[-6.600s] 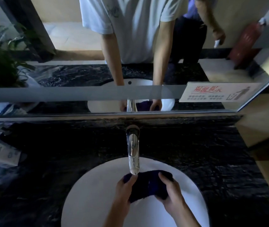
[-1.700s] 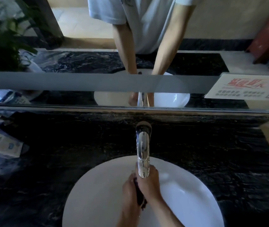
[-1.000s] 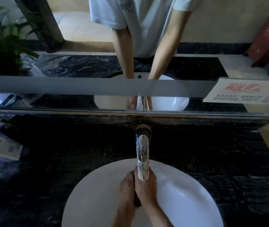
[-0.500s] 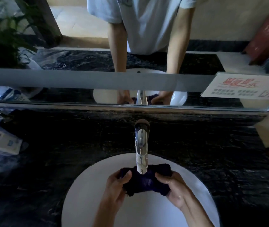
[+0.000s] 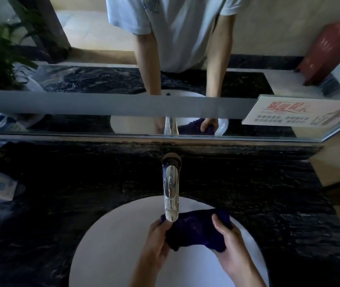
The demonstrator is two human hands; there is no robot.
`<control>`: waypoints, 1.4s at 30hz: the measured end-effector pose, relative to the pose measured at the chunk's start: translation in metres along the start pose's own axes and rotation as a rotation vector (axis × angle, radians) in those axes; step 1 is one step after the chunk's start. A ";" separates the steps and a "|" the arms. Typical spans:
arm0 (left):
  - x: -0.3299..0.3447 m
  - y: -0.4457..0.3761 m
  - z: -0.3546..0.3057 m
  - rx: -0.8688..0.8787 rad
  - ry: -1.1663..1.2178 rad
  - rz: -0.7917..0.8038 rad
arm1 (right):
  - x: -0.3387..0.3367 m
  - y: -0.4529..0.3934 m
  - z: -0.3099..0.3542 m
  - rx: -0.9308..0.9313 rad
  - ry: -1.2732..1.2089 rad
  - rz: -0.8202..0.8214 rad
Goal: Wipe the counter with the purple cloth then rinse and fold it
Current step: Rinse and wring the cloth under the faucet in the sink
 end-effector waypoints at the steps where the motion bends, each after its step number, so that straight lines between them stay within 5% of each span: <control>1: 0.003 0.001 -0.001 0.020 0.006 0.005 | 0.004 0.001 -0.002 0.000 -0.033 -0.003; 6: -0.001 0.004 -0.010 0.133 0.012 -0.105 | 0.018 -0.007 -0.020 -0.018 -0.033 -0.028; 14: -0.065 0.030 -0.045 0.437 -0.186 -0.599 | 0.073 -0.017 -0.059 0.049 0.095 0.132; 19: -0.079 0.041 -0.056 0.470 -0.112 -0.690 | 0.100 -0.013 -0.077 0.106 0.053 0.091; 29: -0.079 0.047 -0.038 0.329 0.091 -0.580 | 0.097 -0.009 -0.062 0.146 -0.148 0.159; 42: 0.000 0.012 -0.018 0.197 -0.126 -0.328 | 0.014 -0.004 -0.022 -0.043 -0.157 -0.096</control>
Point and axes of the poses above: each hand's wrist, its own y-axis away from the middle knuckle, its own x-axis out of the palm, z = x × y, the point moved 5 cm from there along -y, towards the middle knuckle, and after that the axes turned 15 degrees about -x, right-handed, at the moved point
